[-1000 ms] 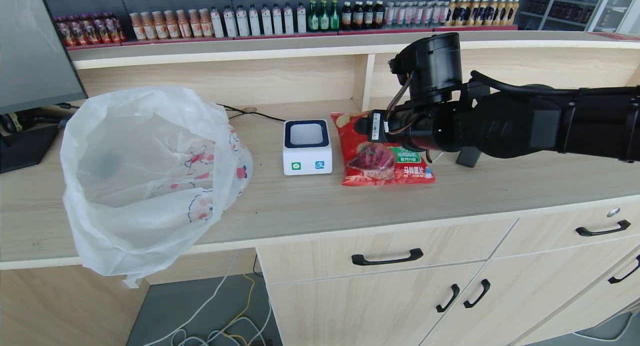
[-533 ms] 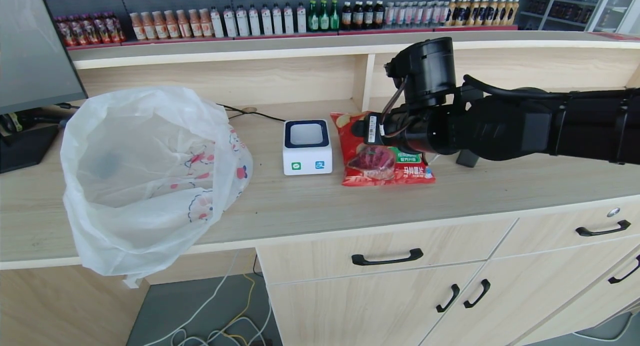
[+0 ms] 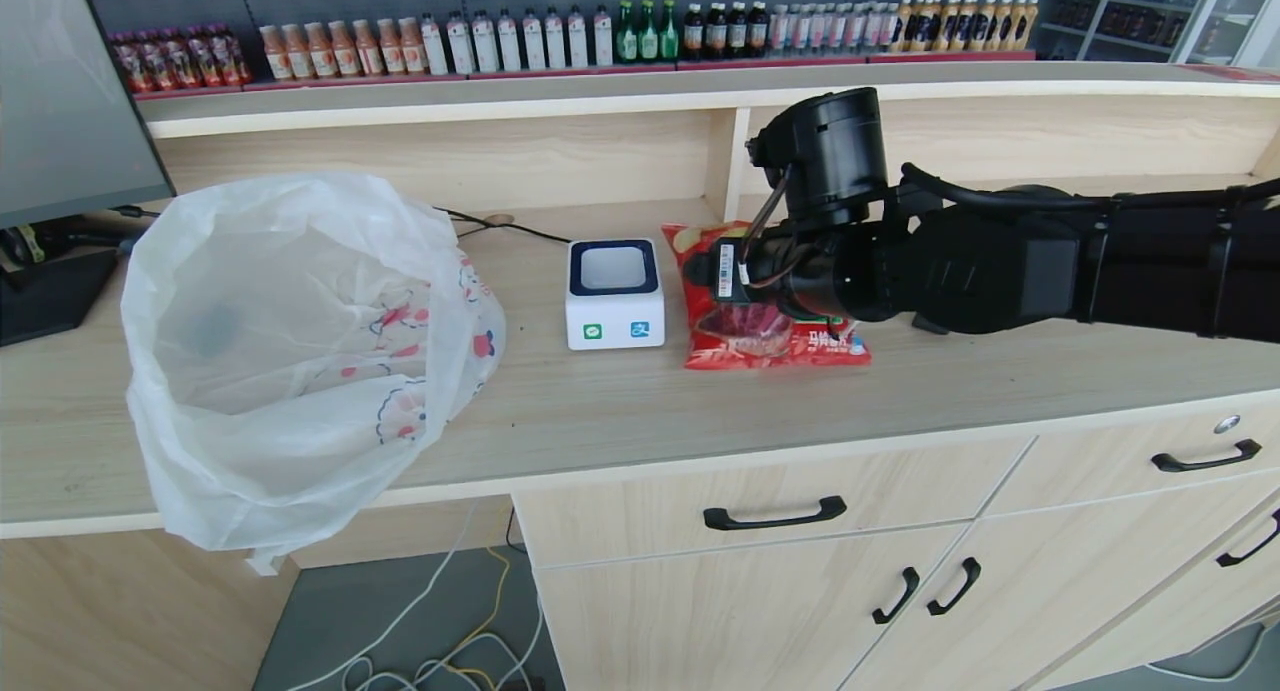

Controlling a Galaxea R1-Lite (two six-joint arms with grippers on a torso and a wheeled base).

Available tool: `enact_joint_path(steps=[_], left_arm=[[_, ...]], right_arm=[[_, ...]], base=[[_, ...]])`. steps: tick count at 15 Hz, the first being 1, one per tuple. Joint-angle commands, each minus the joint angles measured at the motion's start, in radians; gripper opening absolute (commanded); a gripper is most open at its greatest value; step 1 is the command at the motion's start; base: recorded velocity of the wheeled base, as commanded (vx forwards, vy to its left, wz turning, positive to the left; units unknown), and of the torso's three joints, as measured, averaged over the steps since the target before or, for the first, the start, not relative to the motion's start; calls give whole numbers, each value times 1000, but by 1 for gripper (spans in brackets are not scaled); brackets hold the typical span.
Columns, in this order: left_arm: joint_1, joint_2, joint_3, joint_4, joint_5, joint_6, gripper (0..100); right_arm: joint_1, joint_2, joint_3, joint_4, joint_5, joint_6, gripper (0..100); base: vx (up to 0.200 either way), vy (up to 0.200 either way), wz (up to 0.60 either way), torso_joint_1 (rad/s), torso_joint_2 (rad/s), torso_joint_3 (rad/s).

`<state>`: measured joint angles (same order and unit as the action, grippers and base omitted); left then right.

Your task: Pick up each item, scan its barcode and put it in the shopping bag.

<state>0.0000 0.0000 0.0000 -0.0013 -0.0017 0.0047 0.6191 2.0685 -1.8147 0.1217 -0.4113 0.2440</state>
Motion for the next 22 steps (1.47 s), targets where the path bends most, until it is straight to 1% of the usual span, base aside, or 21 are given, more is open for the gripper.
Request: enact_joint_path(steps=[1,6,15,18,20,22], left_arm=[[-2,0,0,0,0,0,100],[0,0,0,0,0,0,100],[0,0,0,0,0,0,100],[0,0,0,0,0,0,100],[-2,0,0,0,0,0,100],[0,0,0,0,0,0,100]], right_arm=[[-10,-1,-11,1,-11,0,100],[-22,-19,-14,50,-14,21,100],[-22,32,-29,61,-23,17,100],[-22,50,-80,131,-23,17,100],[-24,102,-178,179,-27,18,100],[-29,137,-185,220,-35,17,100]], base=[[0,0,0,0,0,0],[0,0,0,0,0,0],[0,0,0,0,0,0],[0,0,0,0,0,0],[0,0,0,0,0,0],[0,0,0,0,0,0]])
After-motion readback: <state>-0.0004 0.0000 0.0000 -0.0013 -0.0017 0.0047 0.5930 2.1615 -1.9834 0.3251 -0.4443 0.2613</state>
